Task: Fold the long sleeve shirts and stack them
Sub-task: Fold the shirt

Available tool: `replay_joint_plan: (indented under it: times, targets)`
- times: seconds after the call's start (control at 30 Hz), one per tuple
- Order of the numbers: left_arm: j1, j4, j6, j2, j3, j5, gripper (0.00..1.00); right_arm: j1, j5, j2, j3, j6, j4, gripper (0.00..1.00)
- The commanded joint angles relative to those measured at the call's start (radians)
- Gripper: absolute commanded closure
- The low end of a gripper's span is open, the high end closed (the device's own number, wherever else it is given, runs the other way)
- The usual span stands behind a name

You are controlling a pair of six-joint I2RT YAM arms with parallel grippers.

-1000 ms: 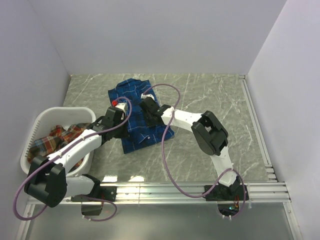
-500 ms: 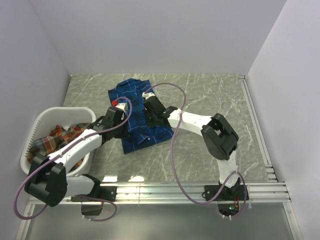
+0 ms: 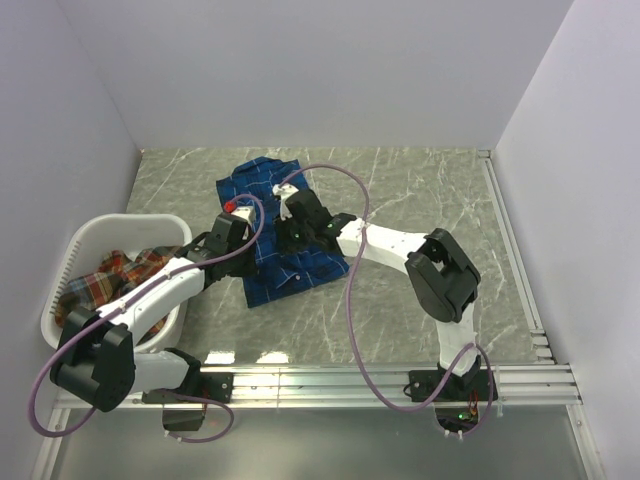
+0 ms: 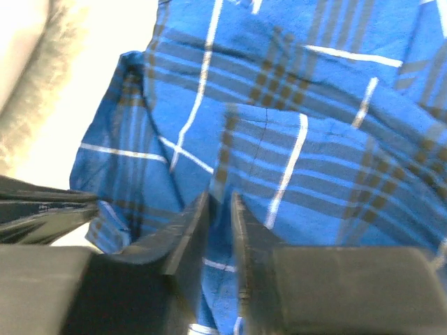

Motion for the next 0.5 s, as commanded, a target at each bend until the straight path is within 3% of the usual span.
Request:
replay_joint_plan:
  times: [0.0,0.33,0.47]
  targets:
    - [-0.004,0.026,-0.009,-0.003,0.019,-0.012,1.00,0.008,-0.019,-0.037,0.015,-0.028,0.035,0.62]
    - [-0.002,0.030,-0.008,-0.015,0.019,-0.009,0.99,-0.096,0.057,-0.155,-0.019,-0.002,-0.033,0.59]
    - [-0.002,0.044,0.000,-0.033,0.016,0.018,0.99,-0.212,-0.041,-0.196,-0.129,0.070,0.015,0.58]
